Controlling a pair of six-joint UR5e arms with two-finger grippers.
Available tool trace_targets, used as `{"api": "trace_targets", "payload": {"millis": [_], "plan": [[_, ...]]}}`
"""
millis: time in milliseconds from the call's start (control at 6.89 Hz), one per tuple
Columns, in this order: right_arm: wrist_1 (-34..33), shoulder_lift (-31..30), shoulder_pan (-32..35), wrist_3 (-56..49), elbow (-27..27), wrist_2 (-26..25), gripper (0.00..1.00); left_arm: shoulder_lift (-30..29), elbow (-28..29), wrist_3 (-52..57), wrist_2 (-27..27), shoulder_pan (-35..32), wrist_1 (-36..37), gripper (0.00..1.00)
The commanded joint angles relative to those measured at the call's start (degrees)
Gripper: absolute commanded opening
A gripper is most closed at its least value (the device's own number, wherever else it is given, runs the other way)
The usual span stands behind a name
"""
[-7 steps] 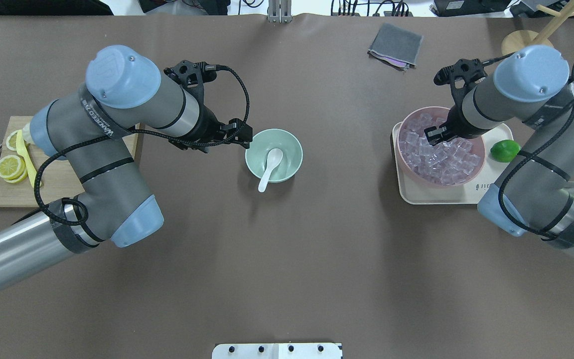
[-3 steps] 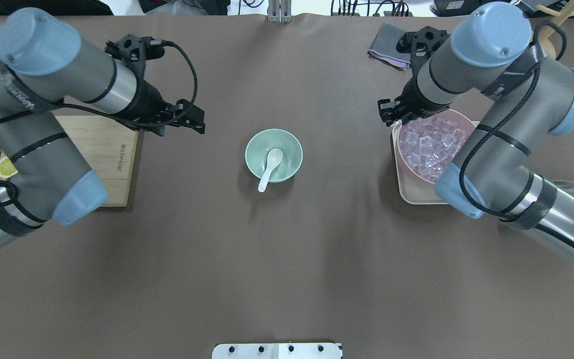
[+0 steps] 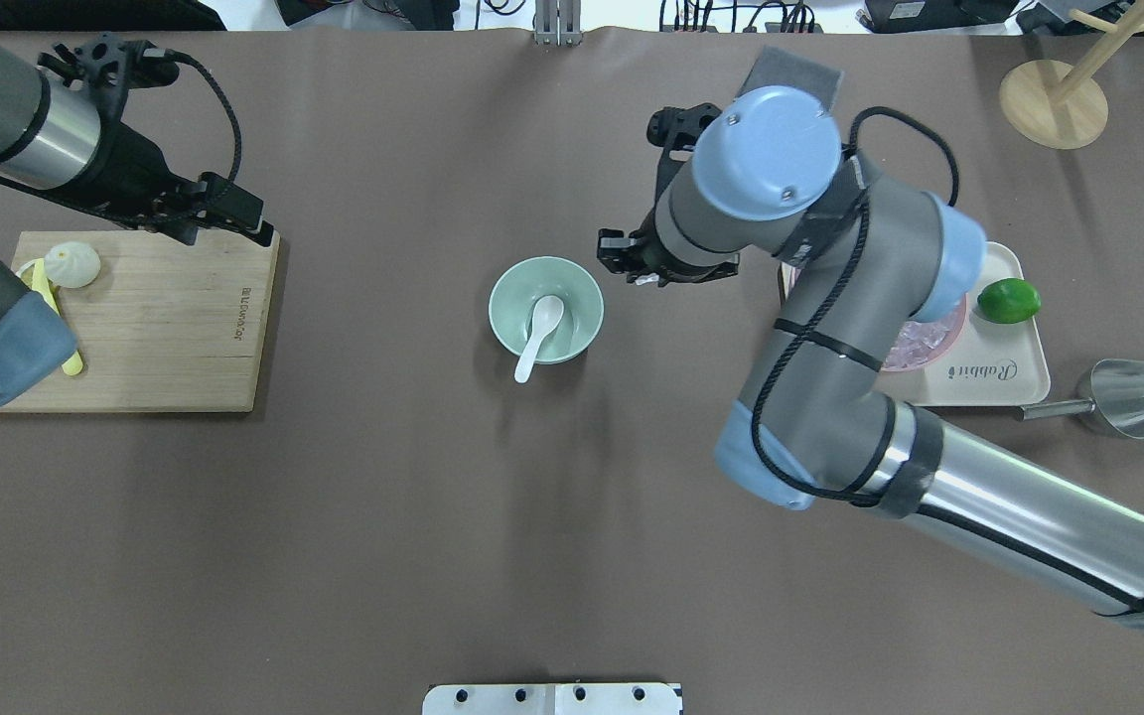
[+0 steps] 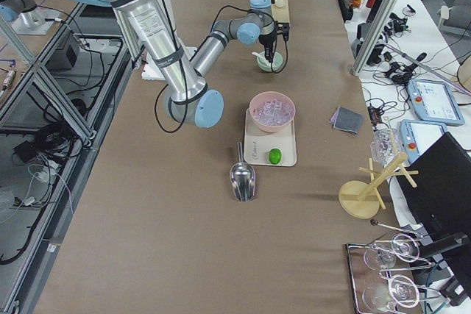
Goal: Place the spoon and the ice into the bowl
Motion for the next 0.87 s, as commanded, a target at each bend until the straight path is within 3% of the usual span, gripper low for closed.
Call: {"api": "trace_targets", "payload": {"millis": [0,145,290,581,726], "plan": [[6.5,5.8,-3.7,5.3,-9.0,-5.5,0.0,1.3,0.1,2.3,-0.4,-1.1,0.2,0.98],[7.7,7.2,-3.8,5.3,-12.0,-6.6,0.0,1.3,0.3,2.2,-0.3,-1.0,0.2,0.98],[8.6,7.3,-4.1,5.8,-12.5,-7.4,0.98,1.3,0.2,2.2,-0.4,-1.0,0.2,0.98],[8.1,4.9,-3.0,3.6,-9.7,-5.9,1.0,1.1,0.5,2.1,-0.2,-0.7,0.3,0.98],[7.9,-0.2,-0.2,-0.1,-5.1,-2.3,1.0,1.1,0.5,2.1,-0.2,-0.9,0.3,0.98]]}}
